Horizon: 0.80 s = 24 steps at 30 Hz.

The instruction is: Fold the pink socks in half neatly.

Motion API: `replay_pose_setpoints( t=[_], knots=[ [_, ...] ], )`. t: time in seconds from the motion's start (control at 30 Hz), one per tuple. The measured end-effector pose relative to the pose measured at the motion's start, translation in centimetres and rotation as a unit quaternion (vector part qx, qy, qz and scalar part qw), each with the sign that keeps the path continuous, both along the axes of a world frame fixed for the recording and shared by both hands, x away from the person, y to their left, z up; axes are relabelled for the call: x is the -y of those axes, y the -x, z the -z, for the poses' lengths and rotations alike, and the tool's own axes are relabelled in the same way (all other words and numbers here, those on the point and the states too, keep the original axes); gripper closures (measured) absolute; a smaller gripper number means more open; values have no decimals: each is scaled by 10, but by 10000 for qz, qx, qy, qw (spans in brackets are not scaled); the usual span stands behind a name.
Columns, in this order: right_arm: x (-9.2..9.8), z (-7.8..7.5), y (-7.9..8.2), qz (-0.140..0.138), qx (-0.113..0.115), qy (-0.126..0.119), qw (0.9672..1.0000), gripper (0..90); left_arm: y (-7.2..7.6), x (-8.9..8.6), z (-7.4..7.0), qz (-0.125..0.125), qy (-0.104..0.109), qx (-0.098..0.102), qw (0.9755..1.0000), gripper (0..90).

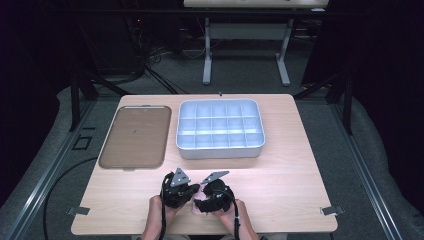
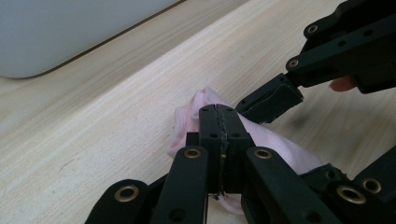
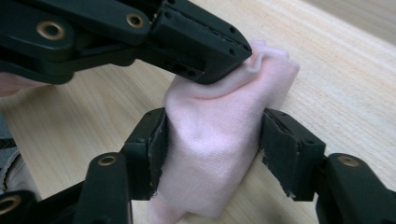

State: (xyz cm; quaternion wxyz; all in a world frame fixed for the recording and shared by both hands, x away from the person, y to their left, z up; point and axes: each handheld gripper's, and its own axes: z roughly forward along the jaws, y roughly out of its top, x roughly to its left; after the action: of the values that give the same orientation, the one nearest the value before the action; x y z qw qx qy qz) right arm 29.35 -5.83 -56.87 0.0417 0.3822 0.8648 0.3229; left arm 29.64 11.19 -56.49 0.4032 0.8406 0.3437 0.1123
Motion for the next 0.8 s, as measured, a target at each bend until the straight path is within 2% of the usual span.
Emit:
replay_pose_setpoints(
  t=[0.03, 0.13, 0.17, 0.2, 0.23, 0.33, 0.37, 0.4, 0.47, 0.5, 0.67, 0.7, 0.73, 0.77, 0.8],
  knots=[
    [-1, 1, 0, -1, 35, -16, 10000, 408, 0, -1, 1, -32, 59, -29, 10000, 897],
    [-6, 0, 2, -33, 130, 157, 9998, 402, -1, -3, 2, -19, 135, -93, 9999, 897],
    [-8, 1, 3, -59, 239, 221, 9995, 400, -2, -4, 2, -13, 141, -100, 9999, 897],
    [-10, -1, 4, 26, 318, 448, 9985, 400, -2, -5, 2, -27, 164, -114, 9998, 897],
    [-12, 1, 4, 48, 447, 435, 9980, 400, -2, -5, 3, -30, 163, -112, 9998, 897],
    [-18, 2, 5, 84, 647, 566, 9963, 402, -2, -6, 3, -30, 195, -148, 9997, 897],
    [-19, 2, 6, 68, 620, 568, 9964, 404, -2, -6, 3, -34, 201, -148, 9997, 896],
    [-18, -1, 5, -108, 363, 610, 9974, 408, -2, -7, 3, -43, 237, -168, 9996, 896],
    [-20, -2, 7, -117, 355, 689, 9969, 422, -2, -8, 4, -77, 270, -176, 9995, 896],
    [-20, -1, 6, -215, 284, 508, 9981, 430, -2, -9, 4, -82, 294, -176, 9994, 897],
    [-20, -2, 7, -241, 288, 525, 9979, 485, -2, -13, 3, -121, 405, -169, 9990, 894],
    [-21, -3, 8, -157, 375, 700, 9967, 508, -2, -14, 3, -166, 470, -170, 9986, 894],
    [-20, -2, 7, -282, 293, 478, 9980, 541, -2, -16, 2, -197, 492, -138, 9985, 892],
    [-19, -2, 7, -294, 277, 450, 9982, 566, -2, -18, 1, -228, 506, -129, 9984, 887],
    [-19, -2, 8, -199, 422, 570, 9973, 581, -2, -19, 0, -267, 523, -114, 9982, 873]
  ],
)
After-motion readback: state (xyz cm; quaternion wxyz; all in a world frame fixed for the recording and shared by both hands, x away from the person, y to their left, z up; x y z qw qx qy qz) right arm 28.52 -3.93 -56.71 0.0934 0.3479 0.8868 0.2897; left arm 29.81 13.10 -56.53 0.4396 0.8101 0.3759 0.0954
